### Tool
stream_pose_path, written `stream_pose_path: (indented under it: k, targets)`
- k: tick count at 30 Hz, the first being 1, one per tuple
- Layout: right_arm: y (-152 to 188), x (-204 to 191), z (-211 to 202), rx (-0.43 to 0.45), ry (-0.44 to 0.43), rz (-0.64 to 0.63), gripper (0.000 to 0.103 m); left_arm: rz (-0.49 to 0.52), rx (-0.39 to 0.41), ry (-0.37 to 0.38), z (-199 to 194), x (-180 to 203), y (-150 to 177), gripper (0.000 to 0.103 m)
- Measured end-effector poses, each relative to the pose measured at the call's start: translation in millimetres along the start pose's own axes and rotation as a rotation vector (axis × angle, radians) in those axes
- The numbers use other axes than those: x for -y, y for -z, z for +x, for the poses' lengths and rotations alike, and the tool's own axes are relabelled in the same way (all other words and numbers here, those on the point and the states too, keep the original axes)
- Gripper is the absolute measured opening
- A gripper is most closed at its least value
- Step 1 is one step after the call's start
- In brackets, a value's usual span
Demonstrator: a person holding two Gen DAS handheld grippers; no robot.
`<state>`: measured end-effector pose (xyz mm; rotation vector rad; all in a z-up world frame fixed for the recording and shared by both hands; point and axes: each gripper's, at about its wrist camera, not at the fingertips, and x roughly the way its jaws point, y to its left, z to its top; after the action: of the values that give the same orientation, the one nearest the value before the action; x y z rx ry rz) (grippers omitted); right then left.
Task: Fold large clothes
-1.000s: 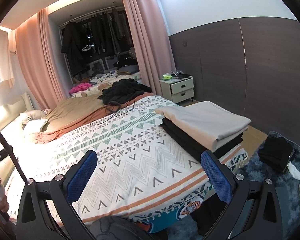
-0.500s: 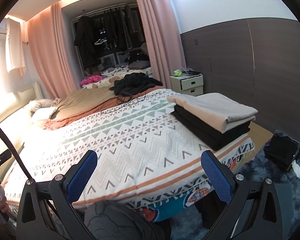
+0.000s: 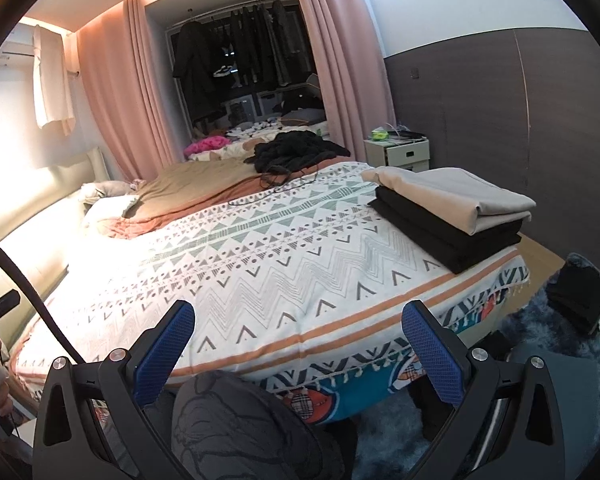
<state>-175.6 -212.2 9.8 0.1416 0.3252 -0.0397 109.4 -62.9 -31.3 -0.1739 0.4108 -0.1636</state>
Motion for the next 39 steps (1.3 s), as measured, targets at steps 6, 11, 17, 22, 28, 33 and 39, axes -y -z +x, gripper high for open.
stream_pose_path:
  k: [6,11,17,22,28,33,39]
  targets:
    - [2,-3,1,0.016,-0.001,0.001,0.103,0.019,0.016,-0.023,-9,2,-2,0.093]
    - [9,-10,5,0.007,0.005,-0.008,0.103,0.017,0.019,-0.024,-10,0,-3,0.093]
    - [10,-16,6,0.003,0.009,-0.010,0.103,0.026,0.016,-0.033,-9,1,-2,0.093]
    - [10,-21,11,-0.004,0.008,-0.007,0.103,0.025,0.016,-0.035,-10,0,-3,0.093]
    - [11,-26,10,-0.008,0.008,-0.004,0.103,0.021,0.013,-0.034,-9,-1,-4,0.093]
    - [11,-28,8,-0.010,0.008,0.000,0.103,0.021,0.012,-0.033,-9,-1,-3,0.093]
    - [12,-25,8,-0.006,0.009,0.008,0.103,0.025,0.012,-0.029,-11,2,-1,0.093]
